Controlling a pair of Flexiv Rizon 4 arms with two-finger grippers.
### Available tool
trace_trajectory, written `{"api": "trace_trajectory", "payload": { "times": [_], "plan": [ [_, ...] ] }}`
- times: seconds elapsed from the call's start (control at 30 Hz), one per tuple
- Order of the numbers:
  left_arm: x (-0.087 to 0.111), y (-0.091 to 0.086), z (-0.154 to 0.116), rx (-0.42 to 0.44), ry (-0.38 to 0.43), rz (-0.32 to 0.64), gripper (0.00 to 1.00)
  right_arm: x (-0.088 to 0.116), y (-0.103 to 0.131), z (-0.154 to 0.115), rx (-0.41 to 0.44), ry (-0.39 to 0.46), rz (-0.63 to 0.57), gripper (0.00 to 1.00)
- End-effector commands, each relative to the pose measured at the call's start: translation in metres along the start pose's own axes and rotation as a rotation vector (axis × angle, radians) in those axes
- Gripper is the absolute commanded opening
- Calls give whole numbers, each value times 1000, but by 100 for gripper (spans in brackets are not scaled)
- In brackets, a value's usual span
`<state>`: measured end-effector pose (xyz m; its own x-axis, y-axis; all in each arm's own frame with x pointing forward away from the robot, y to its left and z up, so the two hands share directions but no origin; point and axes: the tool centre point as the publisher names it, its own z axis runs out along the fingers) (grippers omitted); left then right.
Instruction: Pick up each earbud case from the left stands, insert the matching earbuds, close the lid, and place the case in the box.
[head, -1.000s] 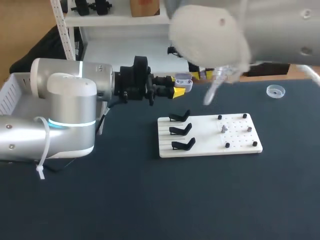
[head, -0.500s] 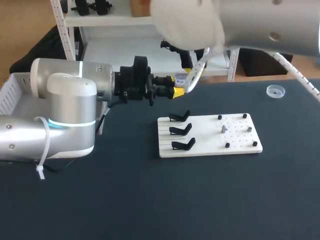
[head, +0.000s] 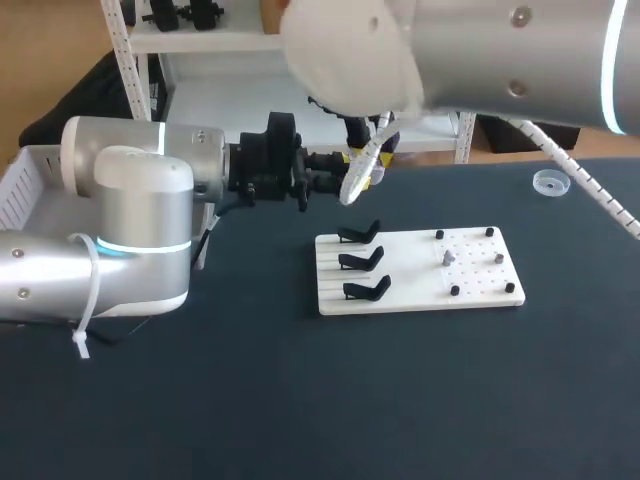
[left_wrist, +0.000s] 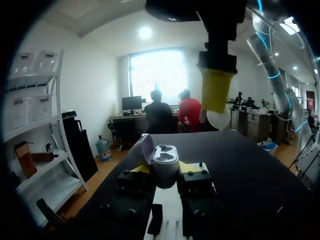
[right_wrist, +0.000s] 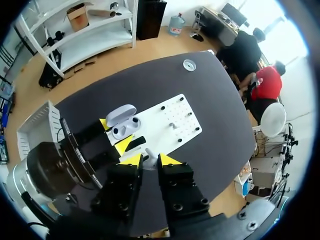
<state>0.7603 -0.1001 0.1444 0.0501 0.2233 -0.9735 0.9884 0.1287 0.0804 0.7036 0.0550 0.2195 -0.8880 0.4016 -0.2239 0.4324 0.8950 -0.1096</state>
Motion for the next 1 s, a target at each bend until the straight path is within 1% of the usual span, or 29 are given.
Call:
{"api": "trace_trajectory", "payload": {
  "times": [0.03, 0.1, 0.33, 0.6, 0.77, 1.0],
  "plan": [
    [1, -1, 0, -4, -3, 2, 0, -7, 5, 0, -11, 16, 9, 0],
    [1, -1, 0, -4, -3, 2, 0, -10, 8, 2, -28, 28, 12, 0],
    [1, -1, 0, -4, -3, 2, 0, -18, 16, 12, -25, 29, -17, 0],
    [1, -1, 0, -4, -3, 2, 0, -24, 18, 20, -27, 41, -19, 0],
    [1, -1, 0, -4, -3, 2, 0, -27, 16, 29, -29, 52, -2, 0],
    [1, -1, 0, -4, -3, 2, 0, -30, 16, 32, -34, 58, 8, 0]
  ]
}}
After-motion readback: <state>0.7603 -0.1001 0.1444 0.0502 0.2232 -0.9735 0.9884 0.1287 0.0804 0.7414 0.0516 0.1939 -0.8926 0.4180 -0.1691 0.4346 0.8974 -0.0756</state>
